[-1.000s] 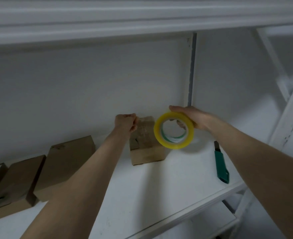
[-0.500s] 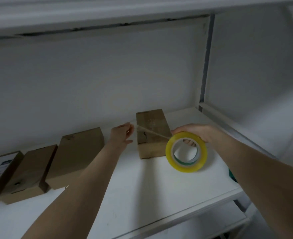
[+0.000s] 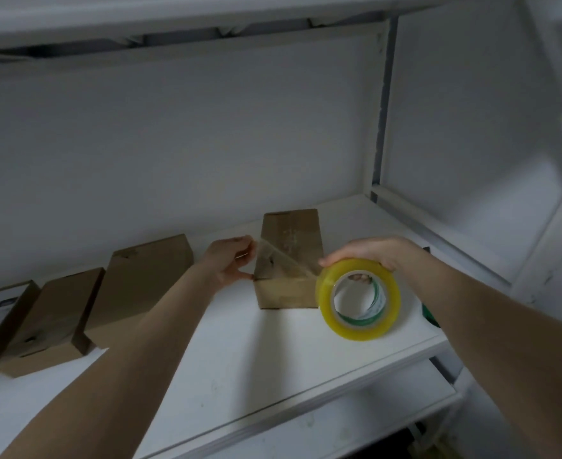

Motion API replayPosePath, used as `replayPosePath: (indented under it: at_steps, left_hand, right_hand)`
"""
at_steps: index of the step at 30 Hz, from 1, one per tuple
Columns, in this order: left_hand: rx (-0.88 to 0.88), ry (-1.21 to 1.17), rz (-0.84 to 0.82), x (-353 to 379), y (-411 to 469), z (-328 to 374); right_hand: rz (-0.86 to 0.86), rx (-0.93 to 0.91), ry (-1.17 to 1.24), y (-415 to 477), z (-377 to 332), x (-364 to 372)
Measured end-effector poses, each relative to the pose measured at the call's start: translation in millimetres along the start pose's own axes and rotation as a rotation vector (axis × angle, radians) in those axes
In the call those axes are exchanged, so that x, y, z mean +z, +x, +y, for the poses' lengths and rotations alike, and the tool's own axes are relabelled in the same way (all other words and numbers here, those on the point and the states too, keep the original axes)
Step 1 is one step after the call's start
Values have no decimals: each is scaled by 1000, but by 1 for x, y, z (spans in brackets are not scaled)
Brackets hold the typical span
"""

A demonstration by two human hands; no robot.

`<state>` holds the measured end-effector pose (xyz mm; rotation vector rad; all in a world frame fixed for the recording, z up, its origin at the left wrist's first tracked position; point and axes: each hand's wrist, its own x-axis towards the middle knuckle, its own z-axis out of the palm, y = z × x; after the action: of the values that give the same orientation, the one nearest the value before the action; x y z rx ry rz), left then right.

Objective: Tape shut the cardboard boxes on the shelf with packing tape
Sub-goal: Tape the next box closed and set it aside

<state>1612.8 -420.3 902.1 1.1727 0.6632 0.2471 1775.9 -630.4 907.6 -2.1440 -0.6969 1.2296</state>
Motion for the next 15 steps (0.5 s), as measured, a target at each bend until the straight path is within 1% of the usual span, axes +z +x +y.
replayPosePath:
  at_steps: [2,4,5,8,11,15]
  left_hand:
    - [-22,75,-10,-4,-9,-1]
    - [8,141,26,-4,-17,2]
    - [42,146,48,-3,-20,5]
    - [115,57,83,5,-24,17]
    - [185,66,139,12,-23,22]
    - [260,115,279,14,-19,18]
  right_hand:
    - [-34,19,-22,-9,2,1]
    - [-22,20,-30,-16,3,-4]
    - [-5,8,-23,-20,2,-9]
    - [60,-84,75,-37,-7,-25]
    - [224,-177,102,-48,-18,-34]
    - [441,-186,-146,-49,-31,-26]
